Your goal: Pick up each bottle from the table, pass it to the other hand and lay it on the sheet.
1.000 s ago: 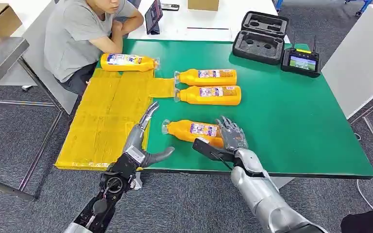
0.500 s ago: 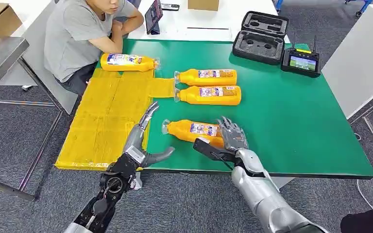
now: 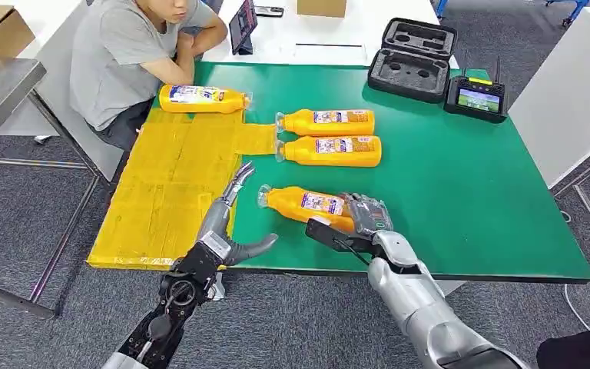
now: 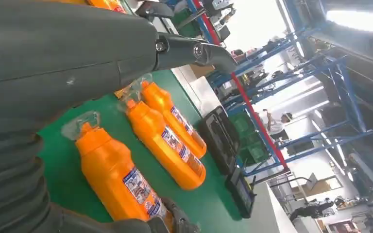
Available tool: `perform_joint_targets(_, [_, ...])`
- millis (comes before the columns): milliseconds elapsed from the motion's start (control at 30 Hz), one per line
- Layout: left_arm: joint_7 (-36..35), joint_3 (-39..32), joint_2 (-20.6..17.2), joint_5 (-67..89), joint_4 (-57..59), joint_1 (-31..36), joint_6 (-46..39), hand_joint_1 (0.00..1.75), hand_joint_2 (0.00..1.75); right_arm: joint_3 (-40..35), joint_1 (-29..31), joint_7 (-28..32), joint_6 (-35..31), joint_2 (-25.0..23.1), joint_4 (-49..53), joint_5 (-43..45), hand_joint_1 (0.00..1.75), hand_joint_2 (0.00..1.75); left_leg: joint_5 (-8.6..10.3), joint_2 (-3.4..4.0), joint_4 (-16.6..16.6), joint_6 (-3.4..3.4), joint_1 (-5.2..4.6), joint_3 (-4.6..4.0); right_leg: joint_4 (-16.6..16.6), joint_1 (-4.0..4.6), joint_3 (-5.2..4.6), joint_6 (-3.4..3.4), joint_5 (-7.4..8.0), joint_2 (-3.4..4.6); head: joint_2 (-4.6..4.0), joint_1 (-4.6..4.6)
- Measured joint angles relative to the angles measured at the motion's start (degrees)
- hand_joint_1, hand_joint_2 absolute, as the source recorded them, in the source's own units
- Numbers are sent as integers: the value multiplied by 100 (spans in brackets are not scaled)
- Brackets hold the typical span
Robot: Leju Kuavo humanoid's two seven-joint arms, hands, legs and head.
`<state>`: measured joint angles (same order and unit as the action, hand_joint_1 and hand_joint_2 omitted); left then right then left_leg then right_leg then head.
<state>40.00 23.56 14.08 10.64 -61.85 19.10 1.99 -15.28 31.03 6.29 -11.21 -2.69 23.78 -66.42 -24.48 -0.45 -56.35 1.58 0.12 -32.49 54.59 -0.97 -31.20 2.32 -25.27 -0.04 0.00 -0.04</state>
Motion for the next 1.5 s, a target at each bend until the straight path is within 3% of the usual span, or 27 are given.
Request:
perform_joint_targets(467, [0,0,15,-20,50,25,-13,0,175,6,33,163,59,41,-35,130,175,175,0,0,-1,0,0,0,0,0,1,0,0,0,0,0])
perform_joint_targets(633, [0,0,15,-63,48,22,-63,0,175,414,-55,1555,271,6,-37,1334,175,175,0,-1,-1,0,0,-2,1,0,0,0,0,0,0,-2])
perform_joint_targets(967, [2,-74,-17,-608,-330,-98,-437,0,175,1484,-263,3274,913,-66,44,3330,175,175,0,-7,-1,0,-1,-9,1,-1,-2,1,0,-4,0,0])
perform_joint_targets(1367, [0,-201,-26,-892,-927,-297,-706,0,175,1862,-466,3349,815,-66,166,4016,175,175,0,-5,-1,0,-1,-9,1,0,-3,1,0,-3,0,0])
perform_joint_targets(1433, [2,-254,-11,-1126,-975,-314,-515,0,175,1867,-555,3346,772,-79,313,4355,175,175,0,-9,-1,0,-1,-10,0,-1,-4,1,0,-6,0,0])
perform_joint_targets(1500, [0,-306,17,-1583,-850,-290,93,0,175,1851,-679,3348,1153,-114,583,4801,175,175,0,-7,-1,0,-1,-10,0,-1,-4,1,0,-5,0,0])
